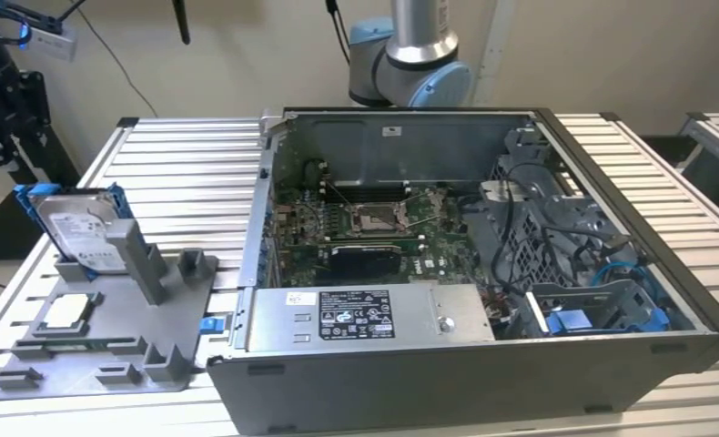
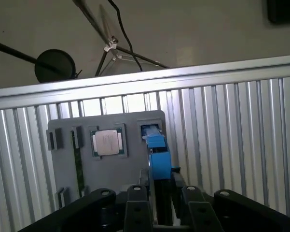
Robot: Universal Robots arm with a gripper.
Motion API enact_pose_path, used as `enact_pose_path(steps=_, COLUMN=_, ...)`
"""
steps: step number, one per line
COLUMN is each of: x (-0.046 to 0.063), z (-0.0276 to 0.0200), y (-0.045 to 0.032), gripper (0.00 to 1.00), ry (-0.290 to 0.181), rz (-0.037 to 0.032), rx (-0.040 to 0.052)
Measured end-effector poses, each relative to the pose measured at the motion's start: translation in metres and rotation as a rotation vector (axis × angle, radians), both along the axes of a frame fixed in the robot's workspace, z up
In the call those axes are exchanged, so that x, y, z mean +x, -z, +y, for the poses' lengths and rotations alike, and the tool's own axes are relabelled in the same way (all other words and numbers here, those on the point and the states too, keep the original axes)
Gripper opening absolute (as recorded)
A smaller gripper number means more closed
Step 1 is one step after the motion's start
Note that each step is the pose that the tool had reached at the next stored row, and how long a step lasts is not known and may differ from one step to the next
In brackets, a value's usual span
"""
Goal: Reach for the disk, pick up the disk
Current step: 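Pick up the disk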
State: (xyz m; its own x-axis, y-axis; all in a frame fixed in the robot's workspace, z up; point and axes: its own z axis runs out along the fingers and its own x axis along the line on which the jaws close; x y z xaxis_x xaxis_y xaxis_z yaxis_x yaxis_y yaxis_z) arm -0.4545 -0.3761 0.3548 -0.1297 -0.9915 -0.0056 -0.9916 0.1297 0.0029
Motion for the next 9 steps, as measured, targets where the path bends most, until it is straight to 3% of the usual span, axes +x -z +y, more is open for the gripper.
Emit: enact_pose_path(steps=9, x=0.0000, z=0.0001, y=0.0000, gripper=1.00, ry=-0.002, rz=0.0001, rx=0.0000)
